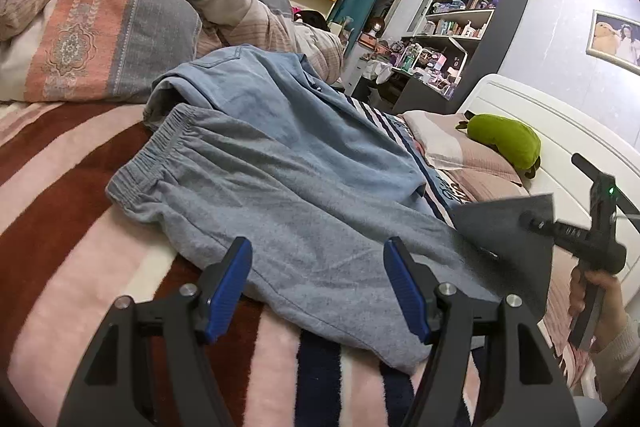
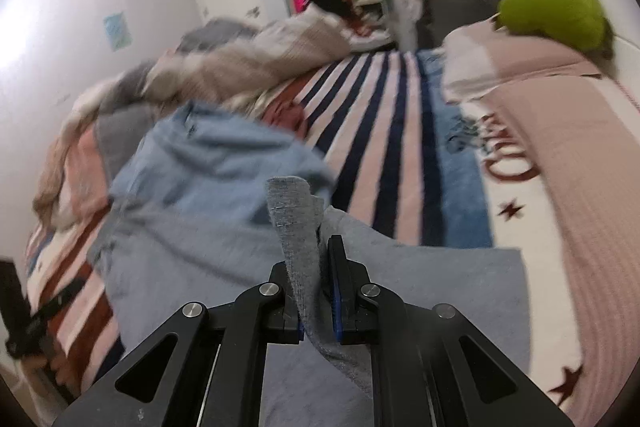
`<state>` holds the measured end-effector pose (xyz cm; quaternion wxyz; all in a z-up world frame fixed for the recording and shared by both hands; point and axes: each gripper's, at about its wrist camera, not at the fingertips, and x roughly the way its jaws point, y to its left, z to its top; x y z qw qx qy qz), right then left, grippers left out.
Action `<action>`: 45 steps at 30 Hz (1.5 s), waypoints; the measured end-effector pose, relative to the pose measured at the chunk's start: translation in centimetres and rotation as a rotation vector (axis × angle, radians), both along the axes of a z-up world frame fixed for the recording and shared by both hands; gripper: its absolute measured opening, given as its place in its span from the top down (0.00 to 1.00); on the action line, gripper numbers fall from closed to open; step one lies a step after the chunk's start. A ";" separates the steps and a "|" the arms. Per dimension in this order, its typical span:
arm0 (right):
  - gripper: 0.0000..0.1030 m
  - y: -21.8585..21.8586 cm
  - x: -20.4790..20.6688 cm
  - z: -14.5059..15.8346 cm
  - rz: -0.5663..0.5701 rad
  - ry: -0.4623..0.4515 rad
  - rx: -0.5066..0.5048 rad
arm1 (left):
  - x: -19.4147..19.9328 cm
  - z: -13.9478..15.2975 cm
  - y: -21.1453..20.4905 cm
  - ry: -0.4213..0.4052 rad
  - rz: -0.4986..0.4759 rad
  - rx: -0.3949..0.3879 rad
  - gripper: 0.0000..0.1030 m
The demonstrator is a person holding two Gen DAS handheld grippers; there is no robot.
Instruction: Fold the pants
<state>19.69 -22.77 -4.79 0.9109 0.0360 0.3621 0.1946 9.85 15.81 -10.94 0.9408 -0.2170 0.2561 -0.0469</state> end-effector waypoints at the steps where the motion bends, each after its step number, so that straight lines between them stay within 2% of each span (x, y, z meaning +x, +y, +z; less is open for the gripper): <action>1: 0.96 0.6 -0.1 -0.9 0.020 0.027 -0.007 | 0.0 -0.1 0.0 0.002 -0.002 0.002 0.37; 8: 0.96 2.0 -0.7 -6.5 0.072 0.193 -0.015 | 0.3 -0.3 -0.5 0.018 -0.007 0.020 0.37; 14: 0.95 1.9 -0.9 -6.8 0.075 0.199 -0.010 | 0.5 -0.3 -0.9 0.017 -0.018 0.010 0.37; 18: 0.87 2.3 -1.1 -7.4 0.120 0.248 0.010 | 0.6 -0.3 -1.2 0.015 -0.026 0.007 0.37; 21: 0.74 2.6 -1.7 -7.9 0.170 0.289 0.040 | 0.7 -0.2 -1.6 0.019 -0.033 0.015 0.37; 24: 0.74 2.9 -2.7 -7.9 0.228 0.321 0.080 | 0.9 0.2 -2.4 0.022 -0.056 0.027 0.37; 27: 0.74 2.5 -3.8 -7.2 0.246 0.291 0.107 | 1.2 0.8 -3.9 0.021 -0.091 0.039 0.37; 31: 0.74 0.2 -4.9 -5.8 0.204 0.223 0.129 | 1.8 1.6 -7.0 0.019 -0.161 0.054 0.37; 35: 0.74 -3.0 -5.7 -4.8 0.143 0.151 0.108 | 3.3 2.2 -11.7 0.027 -0.260 0.060 0.37; 39: 0.72 -6.5 -6.6 -4.8 0.101 0.112 0.143 | 5.2 2.1 -17.0 0.058 -0.368 0.080 0.37; 43: 0.71 -9.5 -7.5 -5.7 0.079 0.105 0.188 | 7.4 1.1 -21.1 0.138 -0.476 0.079 0.58; 45: 0.71 -11.0 -7.9 -6.3 0.066 0.108 0.216 | 8.3 0.1 -22.8 0.190 -0.520 0.080 0.61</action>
